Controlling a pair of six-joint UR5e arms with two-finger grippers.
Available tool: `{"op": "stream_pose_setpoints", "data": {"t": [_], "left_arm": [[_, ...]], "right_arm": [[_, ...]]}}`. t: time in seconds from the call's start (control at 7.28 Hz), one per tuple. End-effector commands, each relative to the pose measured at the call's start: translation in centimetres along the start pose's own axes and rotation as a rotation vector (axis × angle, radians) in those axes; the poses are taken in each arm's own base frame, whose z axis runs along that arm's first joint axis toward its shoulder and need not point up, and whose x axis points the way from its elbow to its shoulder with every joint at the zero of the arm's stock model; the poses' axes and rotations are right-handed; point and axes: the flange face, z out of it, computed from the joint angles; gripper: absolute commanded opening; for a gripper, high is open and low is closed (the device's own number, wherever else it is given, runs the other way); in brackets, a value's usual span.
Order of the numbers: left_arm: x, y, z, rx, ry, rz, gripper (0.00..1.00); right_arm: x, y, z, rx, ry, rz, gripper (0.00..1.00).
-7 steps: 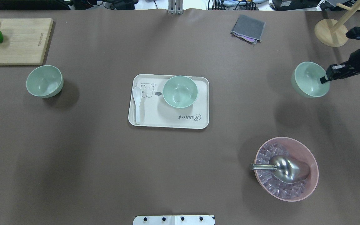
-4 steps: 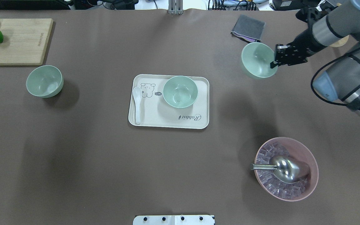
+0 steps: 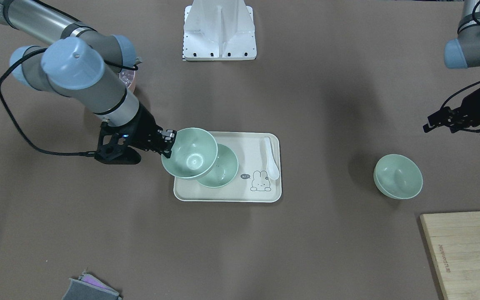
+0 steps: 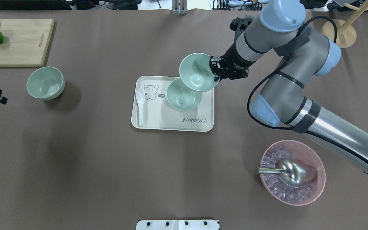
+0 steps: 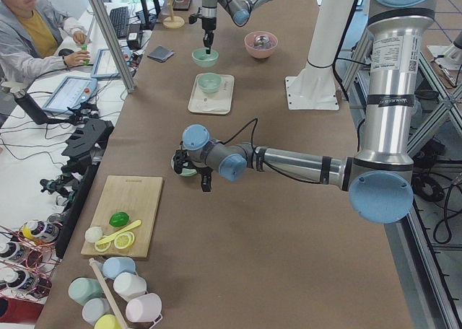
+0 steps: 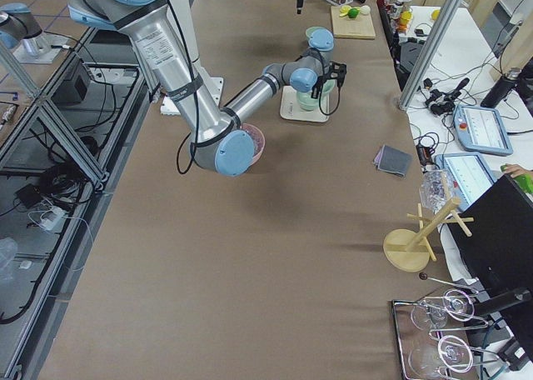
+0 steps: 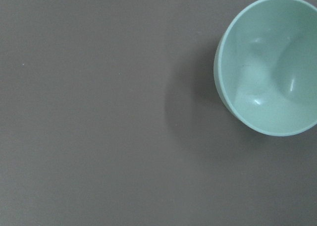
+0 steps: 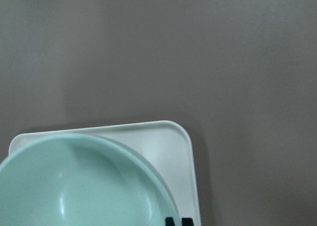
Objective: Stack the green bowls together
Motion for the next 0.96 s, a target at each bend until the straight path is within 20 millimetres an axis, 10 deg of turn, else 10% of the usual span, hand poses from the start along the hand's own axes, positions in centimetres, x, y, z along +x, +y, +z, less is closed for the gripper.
{"op": "stream_pose_setpoints", "data": {"t": [0.0,0.82], "left_arm": [[0.4,-0.6,0.6,-0.005,-0.001,0.004,0.98],[0.7,-0.8,0.6,-0.004,0.001,0.007,0.98]], "right_arm": [[-3.0,1.7,2.8,0.03,0.027,0.013,0.0],[-2.6,3.4,5.7,0.013,0.058,0.019,0.0]]}}
